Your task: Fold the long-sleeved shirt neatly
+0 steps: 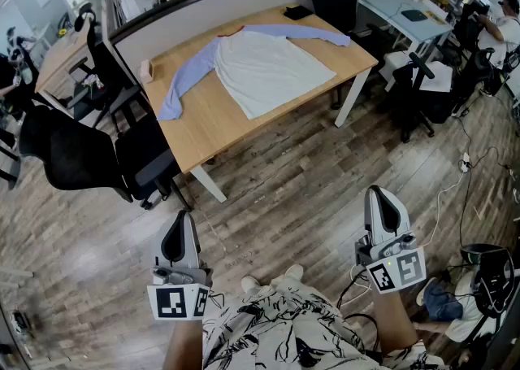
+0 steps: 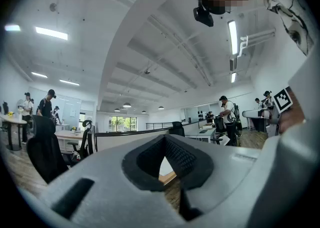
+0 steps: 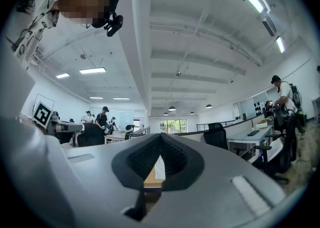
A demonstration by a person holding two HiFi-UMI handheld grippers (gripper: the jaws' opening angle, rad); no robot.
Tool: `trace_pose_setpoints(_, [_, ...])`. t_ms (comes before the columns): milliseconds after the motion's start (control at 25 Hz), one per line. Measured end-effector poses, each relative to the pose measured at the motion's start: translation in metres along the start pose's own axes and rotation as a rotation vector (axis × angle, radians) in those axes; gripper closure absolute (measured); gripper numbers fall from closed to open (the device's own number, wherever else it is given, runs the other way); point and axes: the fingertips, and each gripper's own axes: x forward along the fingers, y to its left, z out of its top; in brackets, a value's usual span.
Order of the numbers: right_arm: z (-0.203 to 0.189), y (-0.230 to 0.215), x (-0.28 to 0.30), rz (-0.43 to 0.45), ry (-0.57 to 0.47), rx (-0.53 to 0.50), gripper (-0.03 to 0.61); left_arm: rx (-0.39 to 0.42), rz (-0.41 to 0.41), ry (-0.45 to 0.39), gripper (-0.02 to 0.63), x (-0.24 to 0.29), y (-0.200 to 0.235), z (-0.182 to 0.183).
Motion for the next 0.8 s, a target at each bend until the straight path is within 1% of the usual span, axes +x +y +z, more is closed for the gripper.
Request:
trace_pose_setpoints(200, [0.0010,-0.0019,0.0051,-0.004,-0.003,-0.003,0.584,-0.004,-0.002,0.011,0.614,0.0054,0.0013,-0.0029])
trace_pose_setpoints(400, [0.0041,-0.0011,0.0035,0.018,-0.043,0.039,0.584,-0.015,-0.002,0.012,0.614,0.0069,0.0016,-0.0047])
trace_pose_setpoints(600, [0.0001,-0.0021,0.0057,0.015,-0.029,0.032,0.580,0.011,0.019,0.019,0.614,0.0082,0.0049,-0.0056])
trace_pose_setpoints(720, [-0.0001,-0.0022,0.0070,0.013,-0.032,0.032,0.568,0.013,0.016,0.011,0.603,0.0070,0.0056,-0.0050])
trace_pose_setpoints(800, [0.0004,-0.0024,0.0083,0.013,-0.032,0.032,0.539,0.010,0.017,0.016,0.577,0.0075,0.0061,-0.0059])
